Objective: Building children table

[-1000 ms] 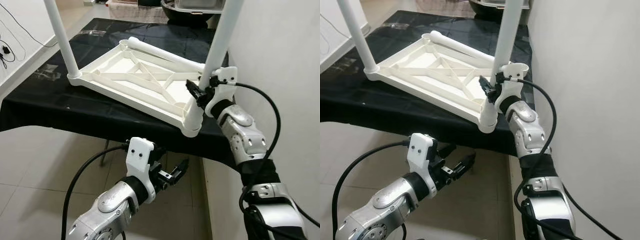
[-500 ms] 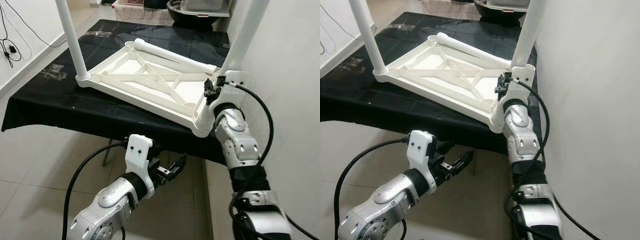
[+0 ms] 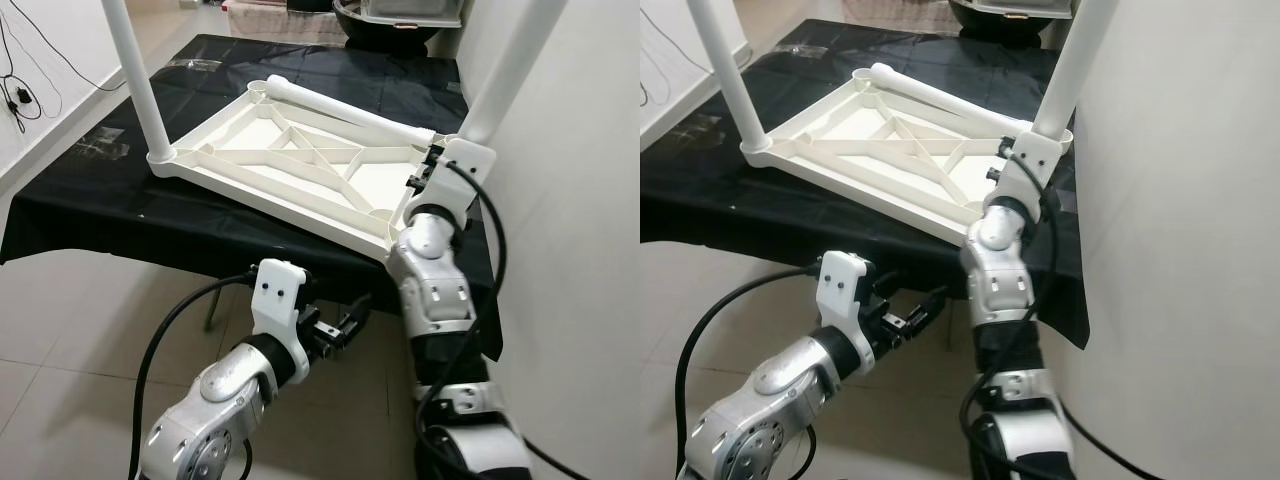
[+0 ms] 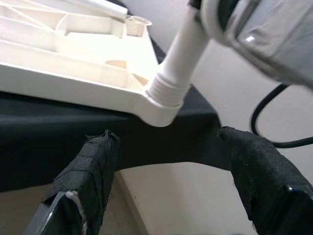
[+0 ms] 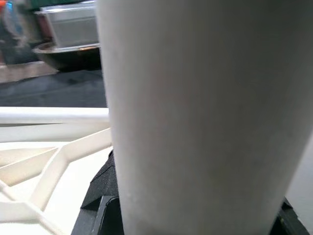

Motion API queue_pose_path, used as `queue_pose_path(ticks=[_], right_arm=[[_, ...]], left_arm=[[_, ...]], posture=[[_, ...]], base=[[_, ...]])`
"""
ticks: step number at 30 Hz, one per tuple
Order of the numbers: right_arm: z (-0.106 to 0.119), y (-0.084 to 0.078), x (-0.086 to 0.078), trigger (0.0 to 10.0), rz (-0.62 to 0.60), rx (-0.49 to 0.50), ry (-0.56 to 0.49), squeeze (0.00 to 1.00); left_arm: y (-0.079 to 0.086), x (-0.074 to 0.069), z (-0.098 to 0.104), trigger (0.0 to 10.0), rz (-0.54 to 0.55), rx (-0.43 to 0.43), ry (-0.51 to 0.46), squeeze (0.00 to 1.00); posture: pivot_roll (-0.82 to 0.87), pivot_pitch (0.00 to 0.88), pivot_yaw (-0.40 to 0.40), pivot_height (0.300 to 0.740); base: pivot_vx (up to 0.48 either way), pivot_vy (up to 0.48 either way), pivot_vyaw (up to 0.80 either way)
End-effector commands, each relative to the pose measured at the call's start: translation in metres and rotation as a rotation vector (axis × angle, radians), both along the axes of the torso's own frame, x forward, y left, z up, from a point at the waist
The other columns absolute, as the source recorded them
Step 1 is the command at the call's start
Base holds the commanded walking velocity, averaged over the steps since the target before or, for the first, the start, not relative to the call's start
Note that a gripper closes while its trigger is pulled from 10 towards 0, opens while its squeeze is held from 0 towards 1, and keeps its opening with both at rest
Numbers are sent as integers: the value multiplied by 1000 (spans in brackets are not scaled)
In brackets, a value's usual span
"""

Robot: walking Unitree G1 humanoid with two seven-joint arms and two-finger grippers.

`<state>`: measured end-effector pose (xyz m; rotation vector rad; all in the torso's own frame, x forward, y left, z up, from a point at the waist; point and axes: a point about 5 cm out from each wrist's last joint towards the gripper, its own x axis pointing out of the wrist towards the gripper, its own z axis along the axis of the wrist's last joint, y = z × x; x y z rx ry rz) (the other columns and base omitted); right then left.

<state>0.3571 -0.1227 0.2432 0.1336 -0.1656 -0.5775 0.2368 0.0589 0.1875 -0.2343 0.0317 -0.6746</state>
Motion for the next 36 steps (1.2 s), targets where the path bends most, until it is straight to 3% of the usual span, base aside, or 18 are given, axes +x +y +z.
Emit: queue_pose_path(ticks=[1,8,10,14,17,19,20,21,22,23,24,26,29,30,33,35,36], right_arm=[[-20,-3,-7,10000,-97,21,86,0],[-15,19,-8,10000,-39,76,59,0],[2,28,-7,10000,53,110,-30,0],[10,29,-7,10000,98,117,-72,0],[26,29,-9,10000,230,150,-165,0],[26,29,-9,10000,230,150,-165,0],[33,29,-10,10000,305,160,-207,0],[42,26,-13,10000,388,150,-260,0],[42,26,-13,10000,388,150,-260,0],[47,24,-17,10000,480,136,-296,0],[47,24,-17,10000,480,136,-296,0],[40,24,-28,10000,711,93,-309,0],[32,26,-35,10000,809,82,-297,0],[23,28,-41,10000,885,58,-270,0],[23,28,-41,10000,885,58,-270,0],[10,35,-50,10000,982,14,-225,0],[10,35,-50,10000,982,14,-225,0]], left_arm=[[1,1,-3,10000,2,0,5,0],[3,3,-5,10000,16,1,6,0],[4,6,-7,10000,30,-7,18,0],[5,7,-8,10000,39,-9,28,0],[7,11,-11,10000,53,-20,51,0],[7,11,-11,10000,53,-20,51,0],[7,14,-11,10000,56,-23,56,0],[7,17,-10,10000,59,-25,54,78],[7,17,-10,10000,59,-25,54,78],[7,21,-9,10000,66,-14,43,1000],[7,21,-9,10000,66,-14,43,1000],[4,30,-7,10000,57,87,-23,1000],[1,35,-6,10000,40,152,-62,1000],[-3,38,-6,10000,17,217,-99,0],[-3,38,-6,10000,17,217,-99,0],[-10,44,-4,10000,-12,311,-173,0],[-10,44,-4,10000,-12,311,-173,0]], posture=[[137,107,-72,740],[138,97,-77,740],[137,80,-78,740],[137,78,-78,740],[132,56,-77,740],[132,56,-77,740],[133,51,-78,740],[129,36,-74,740],[129,36,-74,740],[125,24,-73,740],[125,24,-73,740],[120,4,-62,740],[119,0,-61,740],[116,0,-54,740],[116,0,-54,740],[112,0,-46,740],[112,0,-46,740]], base=[[0,0,0],[0,0,0],[0,0,0],[0,0,0],[0,0,0],[0,0,0],[0,0,0],[0,0,0],[0,0,0],[0,0,0],[0,0,0],[0,0,0],[0,0,0],[0,0,0],[0,0,0],[0,0,0],[0,0,0]])
